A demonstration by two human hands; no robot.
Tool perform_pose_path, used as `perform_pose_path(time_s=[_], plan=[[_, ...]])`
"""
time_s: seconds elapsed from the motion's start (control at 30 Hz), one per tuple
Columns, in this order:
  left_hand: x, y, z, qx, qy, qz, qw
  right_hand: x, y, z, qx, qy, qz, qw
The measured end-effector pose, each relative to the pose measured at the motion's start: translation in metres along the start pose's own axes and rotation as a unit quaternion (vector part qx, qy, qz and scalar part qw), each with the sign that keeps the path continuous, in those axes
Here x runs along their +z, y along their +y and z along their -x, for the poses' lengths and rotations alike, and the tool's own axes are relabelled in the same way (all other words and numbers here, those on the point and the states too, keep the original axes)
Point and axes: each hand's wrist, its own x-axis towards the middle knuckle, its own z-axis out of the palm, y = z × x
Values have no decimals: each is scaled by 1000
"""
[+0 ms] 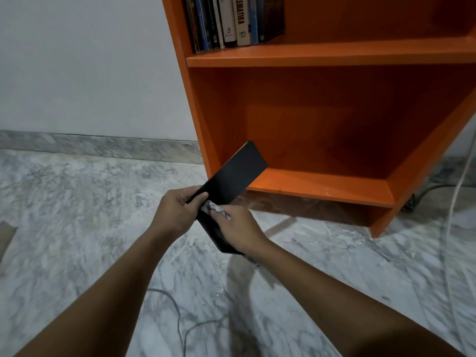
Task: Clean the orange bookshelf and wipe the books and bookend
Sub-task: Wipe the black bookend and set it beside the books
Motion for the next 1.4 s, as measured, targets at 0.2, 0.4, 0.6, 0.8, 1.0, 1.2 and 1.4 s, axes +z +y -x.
perform_pose_path(time_s=[0.2, 0.4, 0.6, 0.8, 1.0, 1.2, 1.4], plan=[[-15, -1, -3, -55, 1, 59, 997, 3, -22, 17, -75, -42, -96, 992], [-28, -13, -6, -68, 22, 70, 995, 4, -37, 24, -102, -162, -129, 973], [-26, -18, -2, -95, 49, 97, 989, -44, 19, 10, -40, -42, -19, 998], [-22, -17, -8, -154, 88, 143, 974, -61, 54, 20, -33, -2, 120, 992], [-16, -7, -14, -258, 69, 134, 954, -50, 36, 13, -37, -30, 140, 989], [-25, -2, -12, -248, 18, 44, 967, -53, 24, 7, 43, -53, -56, 996], [-29, -3, -1, -204, -67, 55, 975, -68, 22, -6, 127, -45, -211, 968]])
